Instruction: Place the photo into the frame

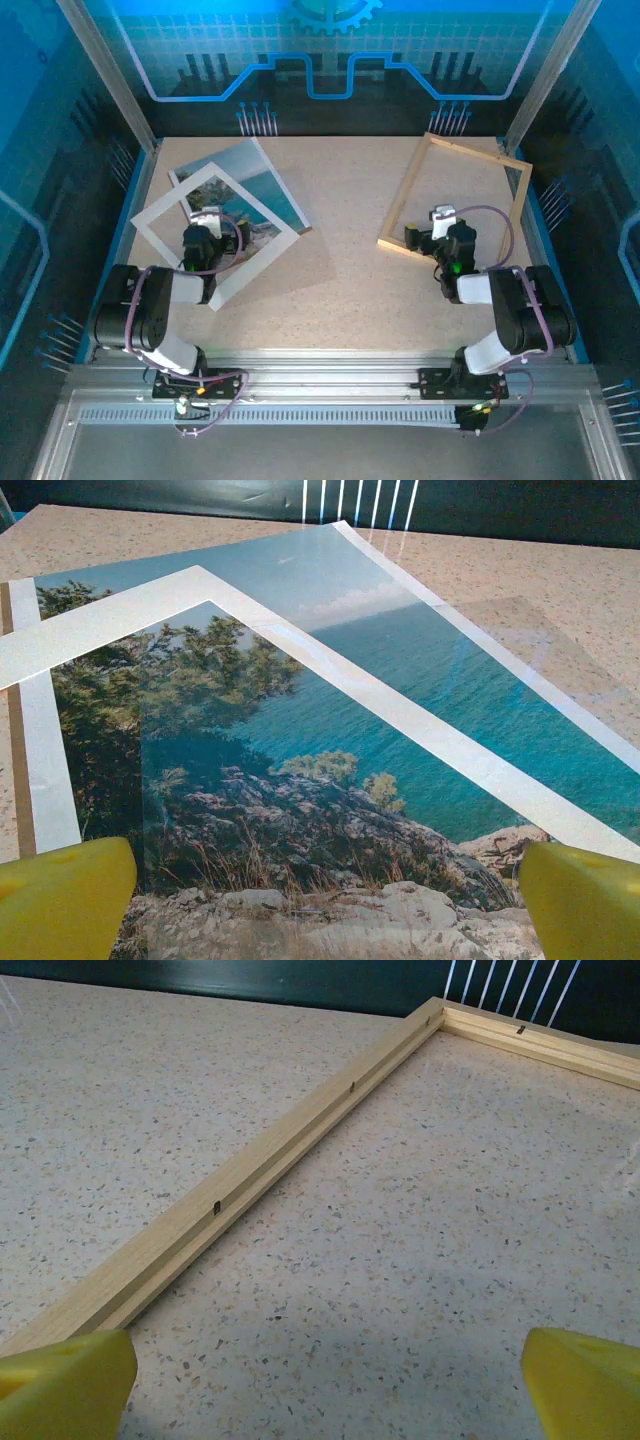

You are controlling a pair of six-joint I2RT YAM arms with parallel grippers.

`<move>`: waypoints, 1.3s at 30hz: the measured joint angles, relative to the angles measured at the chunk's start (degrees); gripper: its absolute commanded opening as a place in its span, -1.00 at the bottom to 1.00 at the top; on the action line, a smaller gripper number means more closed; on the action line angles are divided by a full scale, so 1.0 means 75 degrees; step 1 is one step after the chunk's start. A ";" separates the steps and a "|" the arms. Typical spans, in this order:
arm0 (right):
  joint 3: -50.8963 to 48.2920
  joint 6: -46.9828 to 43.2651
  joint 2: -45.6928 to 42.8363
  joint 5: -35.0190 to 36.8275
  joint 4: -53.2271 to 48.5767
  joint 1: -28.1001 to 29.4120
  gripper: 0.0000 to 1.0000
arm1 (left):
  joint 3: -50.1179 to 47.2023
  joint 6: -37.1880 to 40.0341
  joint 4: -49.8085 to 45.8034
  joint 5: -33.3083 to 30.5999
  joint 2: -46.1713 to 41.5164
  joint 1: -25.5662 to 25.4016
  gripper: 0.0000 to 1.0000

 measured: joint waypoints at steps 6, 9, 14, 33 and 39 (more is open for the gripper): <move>0.0000 0.0000 0.0000 -0.0058 -0.0012 0.0000 0.99 | 0.0000 0.0000 0.0000 0.0003 0.0000 0.0000 0.98; 0.0000 0.0000 0.0000 -0.0058 -0.0020 0.0000 0.99 | 0.0003 0.0000 0.0000 0.0000 0.0000 0.0000 0.98; 0.0003 0.0003 0.0000 -0.0157 -0.0029 -0.0029 0.99 | 0.0000 0.0000 0.0000 0.0003 0.0000 0.0000 0.98; 0.0035 0.0055 -0.0589 0.0169 -0.0638 -0.0070 0.99 | -0.0009 -0.0026 -0.0697 -0.0647 -0.0868 -0.0184 0.98; 0.1253 0.0799 -0.1699 0.1437 -0.2760 -0.0096 1.00 | 0.0495 -0.0761 -0.1880 -0.1274 -0.2518 -0.0300 0.98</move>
